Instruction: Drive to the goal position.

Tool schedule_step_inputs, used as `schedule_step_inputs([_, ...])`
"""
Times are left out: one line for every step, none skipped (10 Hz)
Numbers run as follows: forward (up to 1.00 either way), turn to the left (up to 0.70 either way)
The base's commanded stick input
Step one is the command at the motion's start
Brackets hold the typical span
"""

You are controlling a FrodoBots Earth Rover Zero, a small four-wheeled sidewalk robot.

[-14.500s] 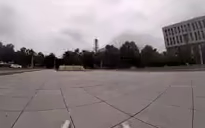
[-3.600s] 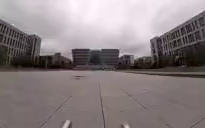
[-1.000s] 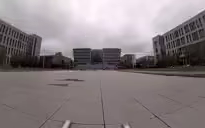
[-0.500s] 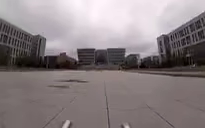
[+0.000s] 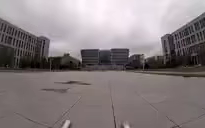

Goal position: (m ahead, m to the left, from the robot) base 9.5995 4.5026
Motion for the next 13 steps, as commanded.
schedule_step_inputs([1.00, 0.10])
schedule_step_inputs([1.00, 0.00])
schedule_step_inputs([1.00, 0.00])
schedule_step_inputs([1.00, 0.00])
schedule_step_inputs([1.00, 0.00])
schedule_step_inputs([1.00, 0.00])
schedule_step_inputs([1.00, 0.00])
schedule_step_inputs([1.00, 0.00])
schedule_step_inputs([1.00, 0.00])
schedule_step_inputs([1.00, 0.00])
schedule_step_inputs([1.00, 0.01])
schedule_step_inputs([1.00, 0.06])
schedule_step_inputs([1.00, 0.22])
